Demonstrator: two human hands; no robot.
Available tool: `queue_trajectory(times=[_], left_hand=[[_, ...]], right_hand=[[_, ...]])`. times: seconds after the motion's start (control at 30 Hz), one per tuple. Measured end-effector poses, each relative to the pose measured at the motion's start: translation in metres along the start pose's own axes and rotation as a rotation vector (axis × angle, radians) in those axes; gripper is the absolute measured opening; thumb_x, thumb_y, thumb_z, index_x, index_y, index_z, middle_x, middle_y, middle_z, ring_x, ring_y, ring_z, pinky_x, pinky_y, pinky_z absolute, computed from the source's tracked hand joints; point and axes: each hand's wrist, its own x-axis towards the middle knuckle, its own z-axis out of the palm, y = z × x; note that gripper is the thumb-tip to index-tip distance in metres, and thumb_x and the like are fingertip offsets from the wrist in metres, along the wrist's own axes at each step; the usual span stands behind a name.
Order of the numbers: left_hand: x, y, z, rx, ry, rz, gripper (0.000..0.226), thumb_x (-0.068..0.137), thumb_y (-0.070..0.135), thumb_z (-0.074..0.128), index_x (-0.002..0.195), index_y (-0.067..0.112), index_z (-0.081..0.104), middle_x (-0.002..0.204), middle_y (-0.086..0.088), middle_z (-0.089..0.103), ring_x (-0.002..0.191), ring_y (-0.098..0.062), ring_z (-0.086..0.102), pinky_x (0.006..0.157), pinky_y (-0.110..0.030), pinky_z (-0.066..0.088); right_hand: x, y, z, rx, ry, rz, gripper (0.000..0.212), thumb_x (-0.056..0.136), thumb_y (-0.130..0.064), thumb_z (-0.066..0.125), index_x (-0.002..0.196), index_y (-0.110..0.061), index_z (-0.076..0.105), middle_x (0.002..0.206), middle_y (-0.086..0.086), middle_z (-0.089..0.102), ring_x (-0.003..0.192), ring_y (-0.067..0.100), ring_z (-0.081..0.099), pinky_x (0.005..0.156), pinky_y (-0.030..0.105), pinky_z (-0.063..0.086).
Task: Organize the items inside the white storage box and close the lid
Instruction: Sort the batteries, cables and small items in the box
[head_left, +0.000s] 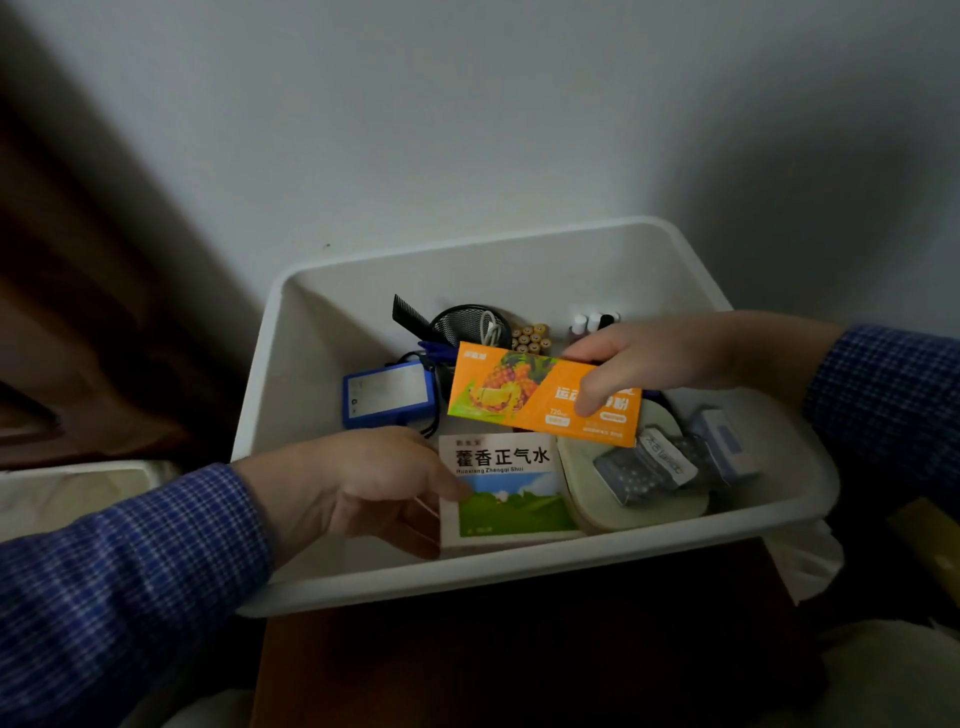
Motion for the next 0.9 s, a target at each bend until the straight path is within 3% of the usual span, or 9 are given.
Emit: queue_trajectory(times=[0.1,0.17,0.3,0.37,0.47,0.57,0.7,0.8,0.9], left_hand=[[-0.009,-0.002,0.0,-0.064,-0.018,0.002,0.03,0.095,0.001,0.057,0.125,0.004,0.056,0.111,-0.021,0.073,0.097,-0.036,0.073,0.086,-0.05,0.058],[-0.017,-0.002,-0.003,-0.078,-0.016,0.031,0.023,0.096,-0.003,0.052,0.117,0.003,0.06,0.11,-0.023,0.073,0.097,-0.036,0.073,0.091,-0.051,0.057],[-0.035,-0.003,-0.015,-0.076,0.095,0.098,0.023,0.097,-0.008,0.048,0.116,0.003,0.054,0.103,-0.026,0.074,0.078,-0.031,0.075,0.078,-0.047,0.06],[-0.044,-0.004,-0.025,-0.073,0.126,0.133,0.037,0.094,-0.011,0.051,0.124,0.01,0.05,0.105,-0.025,0.073,0.085,-0.037,0.074,0.072,-0.047,0.061],[-0.059,-0.002,-0.039,0.04,0.126,0.175,0.051,0.087,-0.012,0.063,0.126,0.017,0.051,0.108,-0.021,0.074,0.094,-0.043,0.072,0.067,-0.046,0.063],[-0.077,0.001,-0.064,0.172,0.153,0.21,0.046,0.084,-0.011,0.066,0.121,0.015,0.055,0.106,-0.018,0.075,0.092,-0.041,0.073,0.062,-0.044,0.063],[-0.097,0.007,-0.093,0.275,0.247,0.27,0.044,0.078,-0.008,0.074,0.097,0.031,0.063,0.102,-0.01,0.076,0.091,-0.041,0.074,0.068,-0.055,0.061],[-0.096,0.01,-0.087,0.354,0.238,0.229,0.045,0.077,-0.002,0.078,0.104,0.027,0.057,0.099,-0.005,0.077,0.087,-0.034,0.075,0.067,-0.05,0.062],[-0.085,0.013,-0.063,0.6,0.285,0.184,0.044,0.072,0.01,0.073,0.11,0.022,0.054,0.097,-0.005,0.076,0.085,-0.022,0.076,0.073,-0.046,0.063]], right_hand=[[-0.001,0.0,-0.001,0.019,0.003,0.013,0.035,0.09,-0.016,0.066,0.125,-0.011,0.063,0.117,0.015,0.071,0.11,0.035,0.067,0.105,0.052,0.048],[-0.001,0.001,-0.002,0.025,0.013,0.023,0.035,0.09,-0.014,0.064,0.124,-0.005,0.062,0.119,0.022,0.068,0.114,0.044,0.062,0.106,0.056,0.043],[-0.003,0.001,-0.003,0.016,0.028,0.037,0.035,0.089,-0.01,0.064,0.123,-0.003,0.062,0.118,0.021,0.068,0.112,0.038,0.064,0.104,0.048,0.048],[-0.003,0.0,-0.003,0.003,0.021,0.037,0.036,0.089,-0.009,0.064,0.125,-0.003,0.061,0.119,0.02,0.068,0.113,0.037,0.064,0.104,0.047,0.047],[-0.001,0.001,-0.002,-0.002,0.024,0.03,0.035,0.089,-0.009,0.064,0.124,-0.005,0.061,0.118,0.018,0.069,0.111,0.035,0.066,0.102,0.045,0.05],[-0.002,0.002,-0.001,-0.006,0.012,0.018,0.031,0.089,-0.009,0.064,0.12,-0.009,0.063,0.115,0.015,0.069,0.108,0.031,0.067,0.097,0.039,0.052],[0.001,0.003,-0.001,-0.003,0.017,0.017,0.031,0.088,-0.009,0.064,0.12,-0.007,0.062,0.113,0.017,0.069,0.097,0.026,0.068,0.084,0.031,0.051],[0.001,0.002,-0.001,-0.003,0.008,0.018,0.029,0.088,-0.01,0.065,0.117,-0.009,0.063,0.106,0.012,0.07,0.087,0.017,0.067,0.073,0.022,0.05],[0.0,0.002,-0.001,0.022,0.009,0.017,0.028,0.084,-0.013,0.07,0.112,-0.012,0.066,0.099,0.007,0.072,0.084,0.015,0.068,0.072,0.022,0.051]])
